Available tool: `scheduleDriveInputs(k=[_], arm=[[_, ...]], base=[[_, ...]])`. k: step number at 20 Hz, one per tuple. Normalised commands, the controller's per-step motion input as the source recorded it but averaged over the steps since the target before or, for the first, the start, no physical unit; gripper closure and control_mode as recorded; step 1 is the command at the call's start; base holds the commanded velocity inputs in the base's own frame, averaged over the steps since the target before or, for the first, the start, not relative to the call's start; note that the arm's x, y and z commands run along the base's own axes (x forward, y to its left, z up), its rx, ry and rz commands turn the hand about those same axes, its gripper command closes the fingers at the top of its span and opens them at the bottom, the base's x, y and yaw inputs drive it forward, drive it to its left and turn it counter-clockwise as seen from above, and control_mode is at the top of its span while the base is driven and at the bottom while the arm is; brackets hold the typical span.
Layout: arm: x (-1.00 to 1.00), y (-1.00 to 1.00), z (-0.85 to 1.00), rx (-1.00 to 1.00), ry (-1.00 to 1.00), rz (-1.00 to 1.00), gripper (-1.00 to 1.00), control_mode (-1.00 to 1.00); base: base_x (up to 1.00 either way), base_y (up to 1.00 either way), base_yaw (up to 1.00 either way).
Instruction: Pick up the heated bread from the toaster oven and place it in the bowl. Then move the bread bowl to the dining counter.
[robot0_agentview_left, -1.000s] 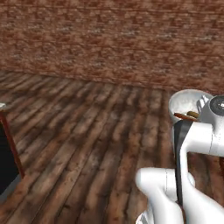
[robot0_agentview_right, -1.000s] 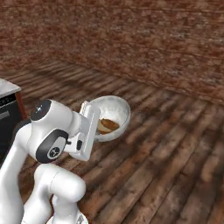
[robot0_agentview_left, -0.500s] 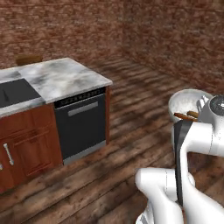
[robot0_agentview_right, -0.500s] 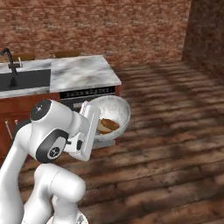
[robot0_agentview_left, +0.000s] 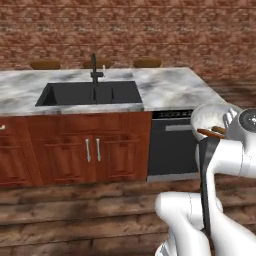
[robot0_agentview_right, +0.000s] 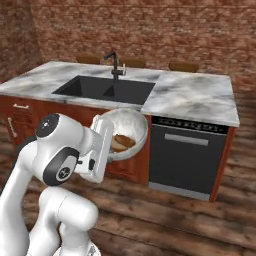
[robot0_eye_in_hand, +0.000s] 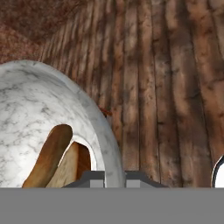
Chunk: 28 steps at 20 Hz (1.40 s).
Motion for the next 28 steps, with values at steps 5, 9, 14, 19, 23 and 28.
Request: scheduleDriveInputs(k=[5,9,14,19,23,28], arm=[[0.00,0.00,0.00,0.00,0.00,0.00,1.00,1.00],[0.00,0.00,0.00,0.00,0.00,0.00,1.00,1.00],[0.00,0.00,0.00,0.00,0.00,0.00,1.00,1.00],[0.00,0.00,0.00,0.00,0.00,0.00,1.00,1.00],[0.00,0.00,0.00,0.00,0.00,0.00,1.00,1.00],[0.00,0.00,0.00,0.00,0.00,0.00,1.00,1.00]], base=[[1.00,-0.24,0.42],[1.00,-0.48,0.29],[1.00,-0.70,0.03],[0.95,-0.68,-0.23],[0.75,-0.55,-0.23],[0.58,-0.50,-0.12]])
